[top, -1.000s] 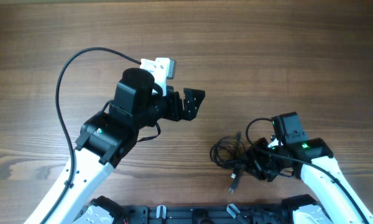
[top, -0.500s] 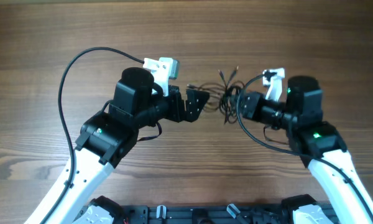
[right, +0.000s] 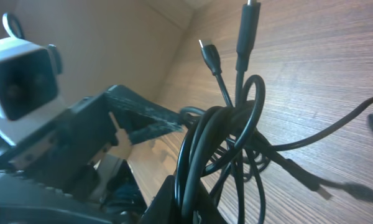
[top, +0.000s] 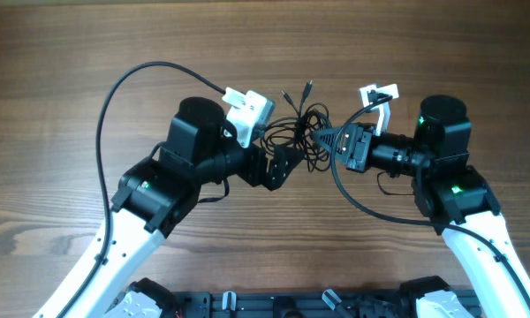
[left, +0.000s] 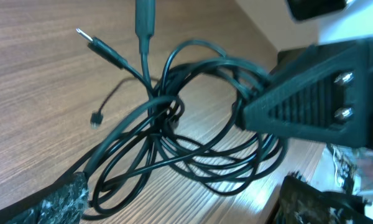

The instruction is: Untangle cables

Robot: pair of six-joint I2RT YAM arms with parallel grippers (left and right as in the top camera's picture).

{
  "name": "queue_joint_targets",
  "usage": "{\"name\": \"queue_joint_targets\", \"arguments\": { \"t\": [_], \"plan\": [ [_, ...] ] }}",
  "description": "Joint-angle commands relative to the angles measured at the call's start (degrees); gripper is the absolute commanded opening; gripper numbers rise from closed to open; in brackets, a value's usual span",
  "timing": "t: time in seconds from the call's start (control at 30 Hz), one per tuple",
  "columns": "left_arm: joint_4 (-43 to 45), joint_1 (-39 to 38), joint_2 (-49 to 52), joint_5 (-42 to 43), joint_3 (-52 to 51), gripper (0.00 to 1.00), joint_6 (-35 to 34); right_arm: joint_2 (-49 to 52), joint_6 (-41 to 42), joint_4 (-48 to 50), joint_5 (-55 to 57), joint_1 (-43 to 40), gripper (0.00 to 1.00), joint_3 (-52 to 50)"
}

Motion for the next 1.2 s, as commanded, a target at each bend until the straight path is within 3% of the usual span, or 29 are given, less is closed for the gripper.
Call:
{"name": "queue_joint_targets", "arguments": {
  "t": [0.0, 0.1, 0.33, 0.4, 0.47, 0.53, 0.6, 0.7, 0.73, 0.77, 0.8, 0.97, 1.17],
  "plan": [
    [-0.3, -0.3, 1.7, 1.4, 0.2, 0.98, 3.6, -0.3, -1.2, 0.9, -3.7, 0.1, 0.04, 1.6],
    [-0.3, -0.3, 2.5, 1.1, 0.2, 0.93, 3.7, -0.3, -1.4, 1.6, -5.9, 0.1, 0.04, 1.6],
    [-0.3, -0.3, 2.9, -7.6, 0.2, 0.92, 5.0, -0.3, -2.8, 1.8, -10.2, 0.1, 0.04, 1.6],
    [-0.4, -0.3, 2.9, -7.4, 0.2, 0.85, 6.4, -0.3, -2.8, 1.9, -10.5, 0.1, 0.04, 1.6],
    [-0.4, -0.3, 2.9, -3.1, 0.2, 0.64, 8.5, -0.3, -2.6, 2.2, -10.5, 0.1, 0.04, 1.6],
    [-0.4, -0.3, 2.9, 1.7, 0.2, 0.52, 11.0, -0.3, -1.2, 2.8, -10.5, 0.1, 0.04, 1.6],
    [-0.6, -0.3, 2.9, 3.2, 0.2, 0.46, 10.9, -0.3, -0.7, 3.6, -10.5, 0.1, 0.04, 1.6],
    [-1.5, -0.3, 2.9, 3.2, 0.2, 0.44, 10.9, -0.3, 0.2, 4.2, -11.0, 0.1, 0.04, 1.6],
    [-1.7, -0.3, 2.9, 3.2, 0.2, 0.38, 10.9, -0.3, 0.3, 4.8, -11.7, 0.1, 0.04, 1.6],
    [-1.7, -0.3, 2.9, 3.2, 0.2, 0.27, 10.9, -0.3, 0.4, 5.2, -12.0, 0.1, 0.04, 1.6],
    [-1.6, -0.3, 2.9, 3.1, 0.2, 0.04, 11.1, -0.3, 0.3, 5.2, -11.9, 0.1, 0.04, 1.6],
    [0.2, -0.2, 1.9, -0.7, 0.2, 0.04, 6.7, -0.3, 0.1, 1.2, -6.0, 0.1, 0.04, 1.6],
    [5.6, -0.2, -7.1, -2.8, 0.2, 0.04, 4.1, -0.3, -2.0, -2.6, -1.4, 0.1, 0.04, 1.6]
  ]
}}
